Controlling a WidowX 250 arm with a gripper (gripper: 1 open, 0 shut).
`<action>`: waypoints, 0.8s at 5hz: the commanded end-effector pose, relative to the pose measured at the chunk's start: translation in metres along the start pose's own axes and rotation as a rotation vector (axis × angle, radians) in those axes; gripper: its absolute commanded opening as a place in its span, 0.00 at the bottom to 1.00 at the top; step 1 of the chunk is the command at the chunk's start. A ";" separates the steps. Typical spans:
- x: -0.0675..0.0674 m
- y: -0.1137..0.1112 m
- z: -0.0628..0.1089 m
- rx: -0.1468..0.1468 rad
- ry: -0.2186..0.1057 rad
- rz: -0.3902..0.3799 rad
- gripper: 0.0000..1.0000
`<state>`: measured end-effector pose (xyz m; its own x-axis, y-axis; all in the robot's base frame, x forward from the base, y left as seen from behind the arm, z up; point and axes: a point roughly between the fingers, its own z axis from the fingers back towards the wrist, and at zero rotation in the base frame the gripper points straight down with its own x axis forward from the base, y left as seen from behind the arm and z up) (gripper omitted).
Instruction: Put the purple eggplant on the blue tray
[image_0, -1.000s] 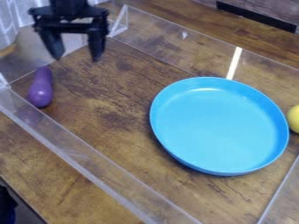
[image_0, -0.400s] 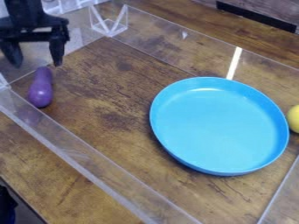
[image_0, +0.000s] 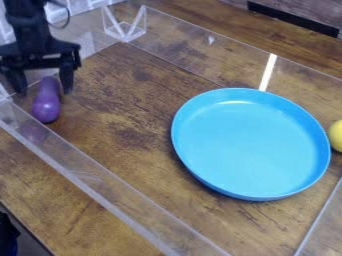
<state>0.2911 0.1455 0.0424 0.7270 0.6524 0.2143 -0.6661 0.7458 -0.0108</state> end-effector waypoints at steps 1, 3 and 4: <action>0.007 0.003 0.003 -0.005 -0.038 0.011 1.00; 0.003 -0.008 -0.015 -0.003 -0.035 -0.003 1.00; 0.002 -0.013 -0.017 -0.005 -0.036 -0.019 0.00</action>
<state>0.2999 0.1418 0.0205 0.7297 0.6443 0.2288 -0.6607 0.7506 -0.0068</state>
